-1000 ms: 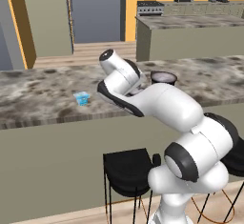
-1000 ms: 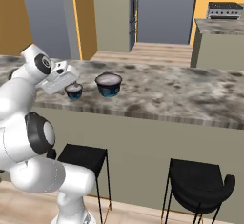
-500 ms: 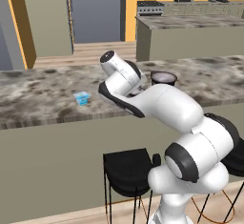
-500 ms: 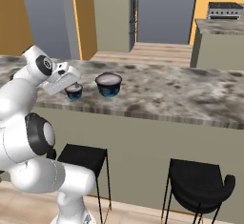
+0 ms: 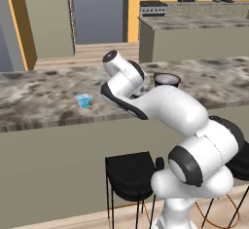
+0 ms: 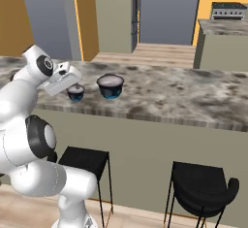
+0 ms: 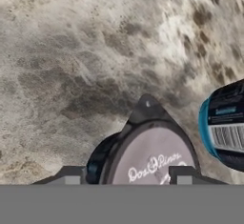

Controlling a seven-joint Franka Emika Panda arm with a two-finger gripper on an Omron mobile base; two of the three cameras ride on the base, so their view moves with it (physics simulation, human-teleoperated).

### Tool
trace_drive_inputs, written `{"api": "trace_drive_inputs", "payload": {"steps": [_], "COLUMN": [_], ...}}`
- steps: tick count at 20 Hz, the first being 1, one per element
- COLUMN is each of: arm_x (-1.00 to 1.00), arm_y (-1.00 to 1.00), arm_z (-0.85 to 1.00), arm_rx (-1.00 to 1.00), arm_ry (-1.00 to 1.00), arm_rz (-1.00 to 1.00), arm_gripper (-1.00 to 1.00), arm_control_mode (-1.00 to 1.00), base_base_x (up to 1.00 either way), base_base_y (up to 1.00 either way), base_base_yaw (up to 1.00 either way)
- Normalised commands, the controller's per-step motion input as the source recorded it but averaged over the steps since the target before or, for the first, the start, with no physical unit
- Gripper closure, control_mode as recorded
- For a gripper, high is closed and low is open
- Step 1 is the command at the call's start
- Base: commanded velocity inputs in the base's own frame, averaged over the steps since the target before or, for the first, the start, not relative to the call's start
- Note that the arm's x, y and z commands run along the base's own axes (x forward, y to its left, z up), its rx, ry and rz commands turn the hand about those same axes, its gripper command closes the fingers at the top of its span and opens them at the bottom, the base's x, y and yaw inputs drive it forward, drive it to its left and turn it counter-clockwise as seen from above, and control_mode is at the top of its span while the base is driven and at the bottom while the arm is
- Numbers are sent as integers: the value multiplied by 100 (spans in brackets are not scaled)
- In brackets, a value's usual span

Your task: Stack the yogurt containers by placing the smaller containers on top of the larger containers.

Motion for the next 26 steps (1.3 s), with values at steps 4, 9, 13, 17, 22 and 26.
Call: {"api": "trace_drive_inputs", "payload": {"steps": [4,9,13,17,22,26], "arm_x": [0,0,0,0,0,0], "arm_y": [0,0,-1,-7,-7,-9], "arm_z": [20,38,42,40,37,31], "arm_rx": [0,0,0,0,-2,-4], "arm_ry": [0,0,0,0,-2,-4], "arm_rz": [0,0,0,0,0,1], "arm_gripper": [100,100,100,100,100,100], "arm_control_mode": [-100,-100,-100,-100,-100,-100], "base_base_x": [0,0,0,0,0,0], "base_base_y": [0,0,0,0,0,0], "base_base_yaw": [0,0,0,0,0,0]}}
